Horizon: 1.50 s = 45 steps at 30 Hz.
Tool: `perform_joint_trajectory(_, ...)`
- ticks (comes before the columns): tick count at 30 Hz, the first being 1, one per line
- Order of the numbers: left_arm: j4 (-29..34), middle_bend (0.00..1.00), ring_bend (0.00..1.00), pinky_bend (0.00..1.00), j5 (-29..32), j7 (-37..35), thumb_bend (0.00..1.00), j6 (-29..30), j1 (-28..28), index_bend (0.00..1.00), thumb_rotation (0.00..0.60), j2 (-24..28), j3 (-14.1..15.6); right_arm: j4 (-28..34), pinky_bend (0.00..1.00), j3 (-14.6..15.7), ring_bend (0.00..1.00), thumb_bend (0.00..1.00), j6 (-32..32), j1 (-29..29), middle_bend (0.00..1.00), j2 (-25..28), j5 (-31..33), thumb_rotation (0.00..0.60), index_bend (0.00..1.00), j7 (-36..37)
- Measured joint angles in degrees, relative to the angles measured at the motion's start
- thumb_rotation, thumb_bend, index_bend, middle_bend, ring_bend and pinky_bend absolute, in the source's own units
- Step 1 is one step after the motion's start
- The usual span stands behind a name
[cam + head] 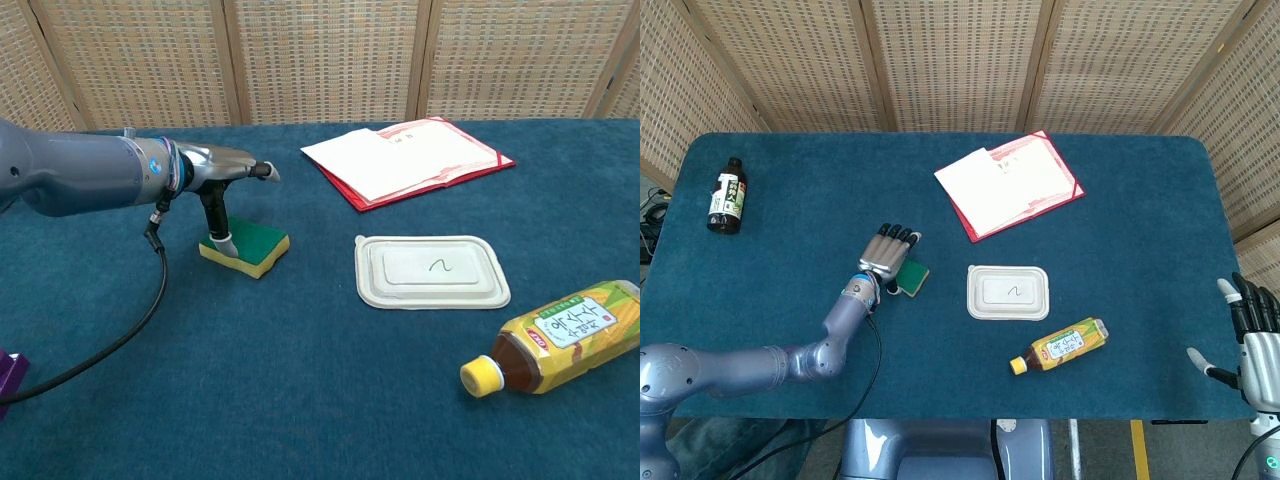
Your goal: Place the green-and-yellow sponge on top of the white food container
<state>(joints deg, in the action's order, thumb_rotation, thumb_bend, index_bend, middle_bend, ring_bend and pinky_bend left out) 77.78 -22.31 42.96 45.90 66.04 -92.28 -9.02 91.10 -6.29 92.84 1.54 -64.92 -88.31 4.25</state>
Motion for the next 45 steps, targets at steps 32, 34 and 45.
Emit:
perform_joint_trajectory(32, 22.75, 0.0, 0.0, 0.0, -47.41, -32.35, 0.07, 41.2, -44.16, 0.0, 0.6, 27.24, 12.31, 4.75, 0.0, -3.44, 0.0, 0.0, -15.24, 11.47, 0.0, -2.49, 3.22, 0.6, 0.08, -23.11)
perform_joint_trajectory(34, 22.69, 0.0, 0.0, 0.0, -49.2, -32.68, 0.07, 42.34, -45.64, 0.0, 0.6, 27.22, 12.98, 7.11, 0.0, -4.32, 0.0, 0.0, -19.51, 14.58, 0.0, -3.01, 5.0, 0.6, 0.09, -27.39)
perform_joint_trajectory(45, 24.48, 0.0, 0.0, 0.0, -51.46, -35.45, 0.07, 41.75, -48.8, 0.0, 0.6, 30.89, 11.45, 9.86, 0.0, -11.03, 0.0, 0.0, -36.11, 35.29, 0.0, -17.32, 31.24, 0.6, 0.08, -41.51)
